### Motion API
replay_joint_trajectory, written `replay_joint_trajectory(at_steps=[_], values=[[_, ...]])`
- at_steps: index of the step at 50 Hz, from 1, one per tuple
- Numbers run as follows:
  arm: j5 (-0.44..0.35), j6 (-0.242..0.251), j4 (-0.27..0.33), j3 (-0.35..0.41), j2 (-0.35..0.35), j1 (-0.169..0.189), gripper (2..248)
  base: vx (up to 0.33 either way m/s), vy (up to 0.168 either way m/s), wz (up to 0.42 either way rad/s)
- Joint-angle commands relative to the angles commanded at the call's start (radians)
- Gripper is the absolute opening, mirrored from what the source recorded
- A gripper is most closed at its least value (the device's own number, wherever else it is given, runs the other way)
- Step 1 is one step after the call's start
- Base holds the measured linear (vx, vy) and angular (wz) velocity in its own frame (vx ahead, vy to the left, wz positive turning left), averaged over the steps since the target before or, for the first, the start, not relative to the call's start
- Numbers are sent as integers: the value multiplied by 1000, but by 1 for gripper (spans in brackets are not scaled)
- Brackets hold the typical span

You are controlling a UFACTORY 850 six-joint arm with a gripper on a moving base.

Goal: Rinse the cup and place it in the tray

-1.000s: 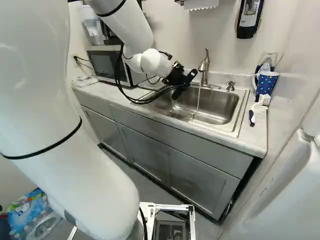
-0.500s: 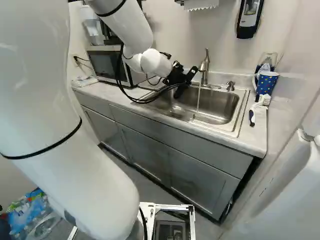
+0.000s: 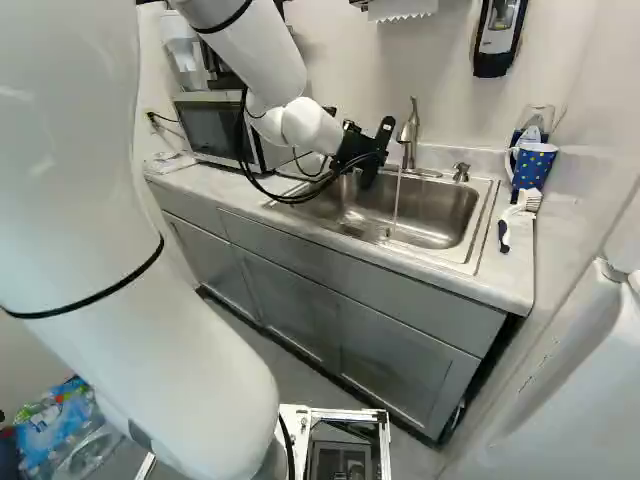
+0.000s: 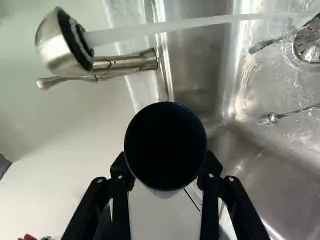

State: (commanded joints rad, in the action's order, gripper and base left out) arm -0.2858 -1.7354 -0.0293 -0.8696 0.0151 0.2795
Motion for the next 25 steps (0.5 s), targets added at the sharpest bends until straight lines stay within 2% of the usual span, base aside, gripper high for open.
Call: replay_joint_trajectory(at_steps=[25], values=[[0, 262, 0, 0, 0, 0, 126, 0, 0, 0]])
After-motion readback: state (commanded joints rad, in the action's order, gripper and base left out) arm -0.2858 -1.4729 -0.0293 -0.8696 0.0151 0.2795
